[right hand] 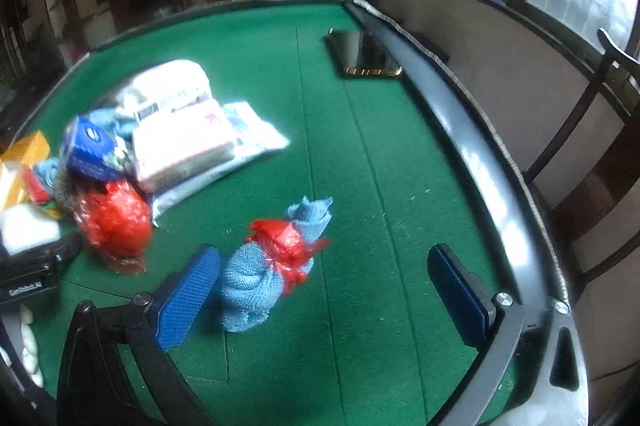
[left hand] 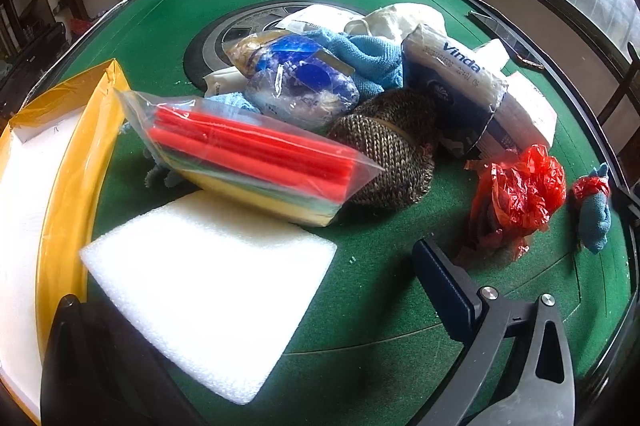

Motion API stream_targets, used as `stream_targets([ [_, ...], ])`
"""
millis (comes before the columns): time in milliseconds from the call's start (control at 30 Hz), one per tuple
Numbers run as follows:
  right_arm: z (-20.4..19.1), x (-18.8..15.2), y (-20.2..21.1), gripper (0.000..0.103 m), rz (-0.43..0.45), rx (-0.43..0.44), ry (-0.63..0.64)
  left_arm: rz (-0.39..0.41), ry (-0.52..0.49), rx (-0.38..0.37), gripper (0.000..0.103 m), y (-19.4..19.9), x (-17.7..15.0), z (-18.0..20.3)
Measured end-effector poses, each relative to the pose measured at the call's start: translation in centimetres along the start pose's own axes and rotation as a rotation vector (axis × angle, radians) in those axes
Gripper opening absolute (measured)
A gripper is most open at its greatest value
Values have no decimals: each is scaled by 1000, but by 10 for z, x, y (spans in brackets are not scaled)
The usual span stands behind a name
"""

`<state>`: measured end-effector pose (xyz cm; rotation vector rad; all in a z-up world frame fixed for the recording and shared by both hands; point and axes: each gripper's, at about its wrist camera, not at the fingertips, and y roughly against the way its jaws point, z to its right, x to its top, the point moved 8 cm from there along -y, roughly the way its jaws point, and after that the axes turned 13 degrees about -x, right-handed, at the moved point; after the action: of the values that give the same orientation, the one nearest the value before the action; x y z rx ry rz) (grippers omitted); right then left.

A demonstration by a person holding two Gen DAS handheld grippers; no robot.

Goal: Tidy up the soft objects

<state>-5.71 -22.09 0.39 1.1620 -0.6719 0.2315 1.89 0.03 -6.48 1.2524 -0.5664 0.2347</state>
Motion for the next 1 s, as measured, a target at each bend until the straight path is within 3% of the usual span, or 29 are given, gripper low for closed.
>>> stream_targets([
  [167,22,32,77,102,344,-22,-104,0,11,12,103,0,0,-1],
  [200,20,40,82,102,373,-2,-117,-1,11,15,103,0,0,-1],
  [300,-9,64,74,102,334,75,-115,-17,11,-12,103,2,-3,0],
  [433,-49,84,62,102,345,198,-107,61,41,-160,96,38,-5,6],
  [533,-70,87,52,102,351,257,-82,166,-29,-125,96,73,4,1],
  [600,-73,78,43,102,353,249,-79,186,-58,-120,96,83,10,-4],
  [733,-65,70,32,102,303,261,-102,172,-41,-83,96,74,20,-20],
  [900,-48,68,26,102,253,299,-156,132,119,-146,96,56,15,-38],
  [1000,-50,66,21,102,226,301,-147,117,110,-152,96,51,9,-37],
])
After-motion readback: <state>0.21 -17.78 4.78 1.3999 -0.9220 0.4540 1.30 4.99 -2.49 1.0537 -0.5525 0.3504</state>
